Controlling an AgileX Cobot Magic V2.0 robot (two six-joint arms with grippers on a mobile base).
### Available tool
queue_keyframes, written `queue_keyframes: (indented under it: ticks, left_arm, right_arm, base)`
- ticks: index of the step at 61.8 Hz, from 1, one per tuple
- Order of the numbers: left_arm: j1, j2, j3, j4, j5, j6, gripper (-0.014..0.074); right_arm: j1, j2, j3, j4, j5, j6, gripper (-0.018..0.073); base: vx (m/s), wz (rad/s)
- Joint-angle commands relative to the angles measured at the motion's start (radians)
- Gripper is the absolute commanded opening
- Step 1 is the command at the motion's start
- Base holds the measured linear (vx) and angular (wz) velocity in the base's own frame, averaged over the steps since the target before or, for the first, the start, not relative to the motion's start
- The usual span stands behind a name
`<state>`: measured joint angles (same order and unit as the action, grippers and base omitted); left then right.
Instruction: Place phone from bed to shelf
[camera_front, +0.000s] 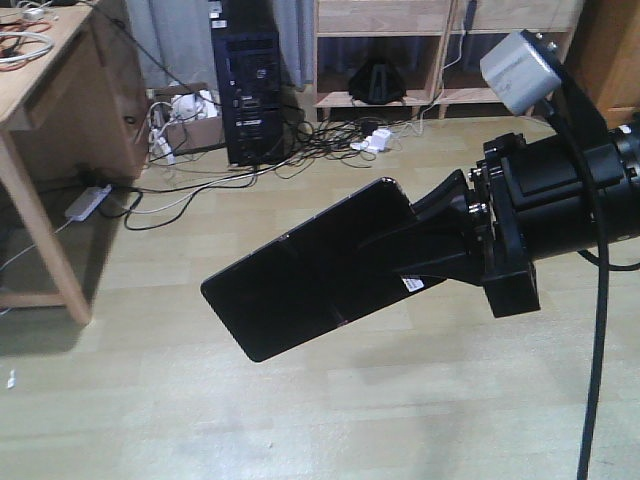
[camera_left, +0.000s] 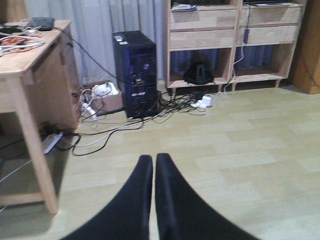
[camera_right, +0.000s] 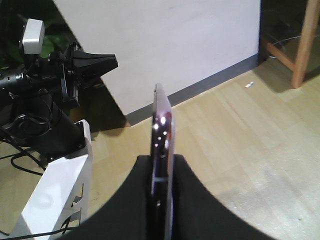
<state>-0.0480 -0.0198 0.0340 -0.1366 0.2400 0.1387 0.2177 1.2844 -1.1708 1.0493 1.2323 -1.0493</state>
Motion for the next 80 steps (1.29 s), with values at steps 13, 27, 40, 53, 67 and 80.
queue_keyframes:
  ticks: [13,27,40,53,67,80]
  left_arm:
    - [-0.004,-0.004,0.003,-0.009,-0.075,-0.004,0.0001]
    - [-0.004,-0.004,0.003,-0.009,-0.075,-0.004,0.0001]
    - [-0.004,-0.004,0.003,-0.009,-0.075,-0.004,0.0001]
    - [-0.004,-0.004,0.003,-0.009,-0.075,-0.004,0.0001]
    - [-0.004,-0.004,0.003,-0.009,-0.075,-0.004,0.0001]
    - [-0.004,-0.004,0.003,-0.009,-0.075,-0.004,0.0001]
  right_arm:
    - [-0.005,-0.031,-0.026,0.092,0.057,-0.004,-0.0001]
    - [-0.005,-0.031,-0.026,0.092,0.057,-0.004,-0.0001]
    - [-0.005,-0.031,-0.026,0.092,0.057,-0.004,-0.0001]
    - [-0.005,-0.031,-0.026,0.092,0.057,-0.004,-0.0001]
    - [-0.005,-0.031,-0.026,0.092,0.057,-0.004,-0.0001]
    - [-0.005,-0.031,-0.026,0.092,0.057,-0.004,-0.0001]
  base:
    - [0.28,-0.29]
    - [0.25,-0.46]
    - [0.22,-0.61]
    - [0.19,-0.68]
    - [0.18,-0.67]
    - [0.19,-0.65]
